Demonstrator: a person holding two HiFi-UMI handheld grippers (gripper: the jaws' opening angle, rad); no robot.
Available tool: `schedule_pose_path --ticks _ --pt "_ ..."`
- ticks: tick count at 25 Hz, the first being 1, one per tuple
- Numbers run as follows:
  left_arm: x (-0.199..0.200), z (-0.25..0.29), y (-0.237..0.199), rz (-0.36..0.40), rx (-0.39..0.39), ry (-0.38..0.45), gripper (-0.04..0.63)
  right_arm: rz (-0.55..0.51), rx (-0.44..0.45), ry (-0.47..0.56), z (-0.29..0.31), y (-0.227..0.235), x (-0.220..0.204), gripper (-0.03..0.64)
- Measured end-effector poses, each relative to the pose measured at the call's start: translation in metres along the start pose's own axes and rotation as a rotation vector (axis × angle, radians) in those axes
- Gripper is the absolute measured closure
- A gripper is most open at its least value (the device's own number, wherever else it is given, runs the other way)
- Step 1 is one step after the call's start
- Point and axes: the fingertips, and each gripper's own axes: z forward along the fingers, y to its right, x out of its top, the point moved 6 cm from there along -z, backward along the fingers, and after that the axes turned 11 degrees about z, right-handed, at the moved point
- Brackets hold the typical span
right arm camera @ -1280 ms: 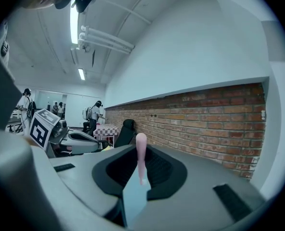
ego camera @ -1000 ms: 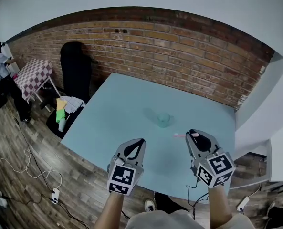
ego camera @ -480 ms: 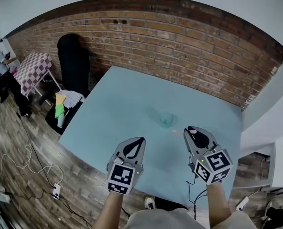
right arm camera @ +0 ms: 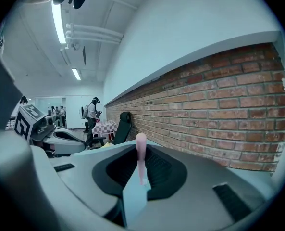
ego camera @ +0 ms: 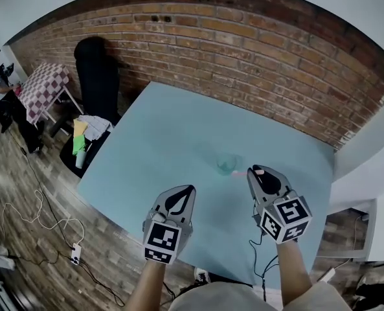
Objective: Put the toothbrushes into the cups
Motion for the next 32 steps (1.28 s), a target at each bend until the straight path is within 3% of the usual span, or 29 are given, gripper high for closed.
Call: schedule_pose_path --ticks 19,32 --pt "-0.046 0.036 -0.025 -0.045 0.034 -0.092 0.577 0.042 -0.006 -0.102 0.089 0.045 -0.050 0.566" --pt "-0.069 0.069 -0.026 -0.089 0.008 -0.115 0.577 0.044 -0.031 -0.162 0.128 0.069 -0.090 0.566"
